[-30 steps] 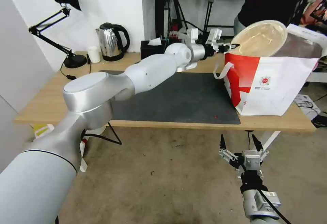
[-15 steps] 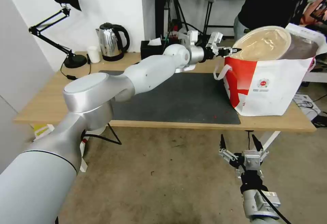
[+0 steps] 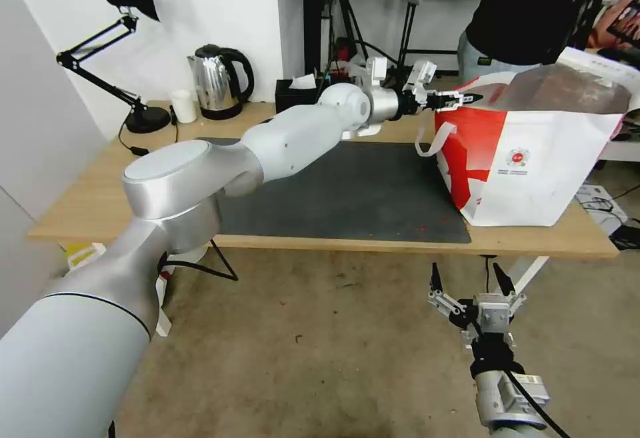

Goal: Pick up the trash from the table and place it into the takeout bag.

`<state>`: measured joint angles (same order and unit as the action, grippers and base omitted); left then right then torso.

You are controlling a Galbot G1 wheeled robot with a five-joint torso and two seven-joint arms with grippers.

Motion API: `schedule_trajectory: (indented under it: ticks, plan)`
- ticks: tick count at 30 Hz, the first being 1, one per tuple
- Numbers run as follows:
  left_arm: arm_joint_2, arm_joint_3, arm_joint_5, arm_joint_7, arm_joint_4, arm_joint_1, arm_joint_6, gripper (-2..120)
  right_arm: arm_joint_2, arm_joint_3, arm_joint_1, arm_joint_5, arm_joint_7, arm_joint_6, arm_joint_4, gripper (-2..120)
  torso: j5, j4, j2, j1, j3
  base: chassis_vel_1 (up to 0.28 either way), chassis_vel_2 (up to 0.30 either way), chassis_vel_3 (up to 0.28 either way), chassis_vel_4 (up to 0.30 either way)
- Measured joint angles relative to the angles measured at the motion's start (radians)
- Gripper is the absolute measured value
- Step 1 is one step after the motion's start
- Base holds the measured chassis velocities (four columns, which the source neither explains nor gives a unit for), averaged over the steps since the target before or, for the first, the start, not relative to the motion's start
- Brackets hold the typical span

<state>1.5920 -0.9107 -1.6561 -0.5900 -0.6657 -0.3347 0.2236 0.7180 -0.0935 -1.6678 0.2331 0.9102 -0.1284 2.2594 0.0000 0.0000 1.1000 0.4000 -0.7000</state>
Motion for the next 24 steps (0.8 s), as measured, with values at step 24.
schedule_trajectory:
  ticks: [24]
  plan:
    - [-0.107, 0.173, 0.055, 0.078, -0.098, -0.047, -0.084, 100, 0.0, 0.0, 0.0, 0.0, 0.0, 0.0, 0.0, 100, 0.0, -0.0002, 0.0, 0.0, 0.0, 0.0, 0.0, 0.0, 0.0]
